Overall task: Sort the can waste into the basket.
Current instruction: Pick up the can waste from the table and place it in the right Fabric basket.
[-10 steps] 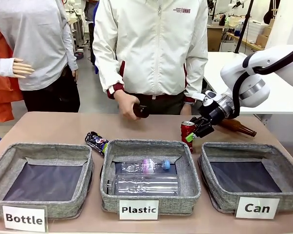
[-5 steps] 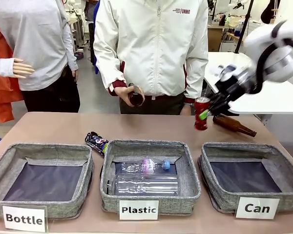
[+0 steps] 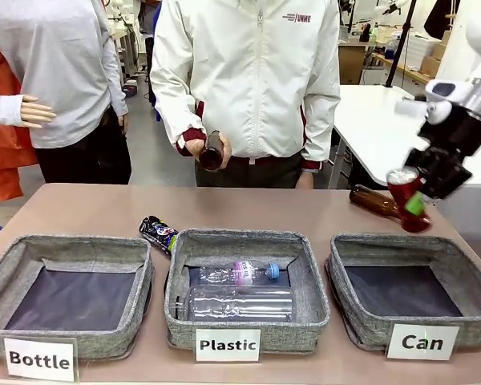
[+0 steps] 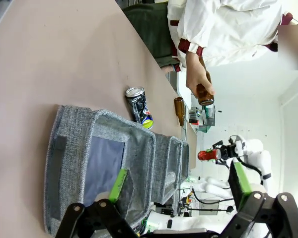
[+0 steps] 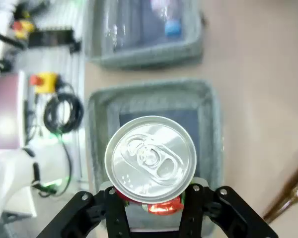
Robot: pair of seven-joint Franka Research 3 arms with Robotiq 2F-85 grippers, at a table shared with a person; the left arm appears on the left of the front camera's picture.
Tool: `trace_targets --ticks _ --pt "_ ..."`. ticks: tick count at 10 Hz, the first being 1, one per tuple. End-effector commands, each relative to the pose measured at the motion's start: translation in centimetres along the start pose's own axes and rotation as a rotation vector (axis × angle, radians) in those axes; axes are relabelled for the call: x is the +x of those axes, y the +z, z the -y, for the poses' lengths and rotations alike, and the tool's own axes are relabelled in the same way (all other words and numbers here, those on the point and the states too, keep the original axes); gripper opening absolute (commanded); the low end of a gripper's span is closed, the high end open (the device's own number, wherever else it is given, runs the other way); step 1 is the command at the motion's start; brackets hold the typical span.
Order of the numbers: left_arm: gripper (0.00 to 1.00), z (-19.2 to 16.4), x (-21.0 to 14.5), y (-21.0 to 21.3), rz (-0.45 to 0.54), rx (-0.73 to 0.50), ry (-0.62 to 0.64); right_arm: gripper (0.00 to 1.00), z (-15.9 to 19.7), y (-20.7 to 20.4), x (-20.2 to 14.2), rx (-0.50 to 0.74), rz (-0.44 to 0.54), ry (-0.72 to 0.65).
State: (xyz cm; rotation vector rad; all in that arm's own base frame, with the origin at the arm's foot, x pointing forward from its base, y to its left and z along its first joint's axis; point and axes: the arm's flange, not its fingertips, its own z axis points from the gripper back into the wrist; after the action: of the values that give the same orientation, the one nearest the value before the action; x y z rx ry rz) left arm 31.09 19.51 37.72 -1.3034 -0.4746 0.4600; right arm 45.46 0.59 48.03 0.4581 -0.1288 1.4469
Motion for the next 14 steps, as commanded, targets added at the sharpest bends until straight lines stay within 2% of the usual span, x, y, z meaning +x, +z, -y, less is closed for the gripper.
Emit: trace_targets --ticks 1,3,4,5,7,9,10,12,13,14 --pt "1.00 0.0 -0.1 0.1 -0.002 -0.013 -0.019 0.00 -1.6 -3.4 0.4 -0.112 -0.229 -0.177" --pt "1.00 0.0 -0.1 0.1 -0.002 -0.013 -0.019 0.00 -1.3 -4.9 0.3 -0.130 -0.392 -0.304" --pt "1.00 0.0 0.0 0.0 0.000 0.000 0.000 0.00 -1.2 -5.4 0.5 -0.125 -0.414 -0.326" --pt "1.00 2.5 -1.2 2.3 -0.036 -0.067 -0.070 0.00 -0.9 -5.2 0.2 -0.126 -0.411 -0.323" --pt "1.00 7.2 -3.0 8.6 -0.135 -0.110 -0.093 0.00 -0.5 -5.0 -0.1 -0.115 -0.398 -0.317" --pt "1.00 7.7 -1.5 16.0 -0.049 -0.044 -0.195 0.00 0.1 -5.0 -0.7 -0.095 -0.379 -0.285" --pt "1.00 7.4 -0.8 18.2 -0.014 -0.041 -0.173 0.00 0.6 -5.0 -0.7 -0.089 -0.364 -0.280" --pt "1.00 7.3 0.2 19.5 0.036 -0.056 -0.171 0.00 1.4 -4.7 -0.2 -0.089 -0.359 -0.289" --pt "1.00 7.0 0.4 19.3 0.038 -0.073 -0.155 0.92 1.4 -4.6 0.0 -0.088 -0.368 -0.288" --pt "1.00 6.3 -0.2 18.8 0.022 -0.081 -0.152 1.00 1.3 -4.7 -0.1 -0.088 -0.371 -0.281"
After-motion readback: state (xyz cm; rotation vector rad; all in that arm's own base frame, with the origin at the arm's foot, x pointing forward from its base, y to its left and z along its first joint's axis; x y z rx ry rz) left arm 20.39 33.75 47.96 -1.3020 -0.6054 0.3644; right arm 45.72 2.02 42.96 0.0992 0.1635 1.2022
